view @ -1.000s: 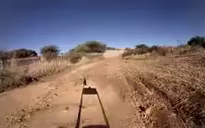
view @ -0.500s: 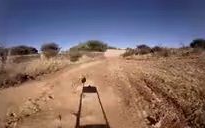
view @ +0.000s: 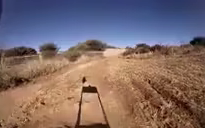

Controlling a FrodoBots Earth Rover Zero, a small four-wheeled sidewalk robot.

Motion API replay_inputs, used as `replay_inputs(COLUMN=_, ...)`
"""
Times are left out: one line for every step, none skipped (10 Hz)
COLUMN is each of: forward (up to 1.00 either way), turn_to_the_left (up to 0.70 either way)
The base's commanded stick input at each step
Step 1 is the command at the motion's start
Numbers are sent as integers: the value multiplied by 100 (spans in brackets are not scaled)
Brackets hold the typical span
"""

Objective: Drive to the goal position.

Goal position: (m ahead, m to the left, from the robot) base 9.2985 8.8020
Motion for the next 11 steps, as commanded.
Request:
replay_inputs(forward=50, turn_to_the_left=0)
replay_inputs(forward=50, turn_to_the_left=0)
replay_inputs(forward=50, turn_to_the_left=0)
replay_inputs(forward=50, turn_to_the_left=0)
replay_inputs(forward=50, turn_to_the_left=0)
replay_inputs(forward=50, turn_to_the_left=0)
replay_inputs(forward=50, turn_to_the_left=0)
replay_inputs(forward=50, turn_to_the_left=0)
replay_inputs(forward=50, turn_to_the_left=0)
replay_inputs(forward=50, turn_to_the_left=0)
replay_inputs(forward=50, turn_to_the_left=0)
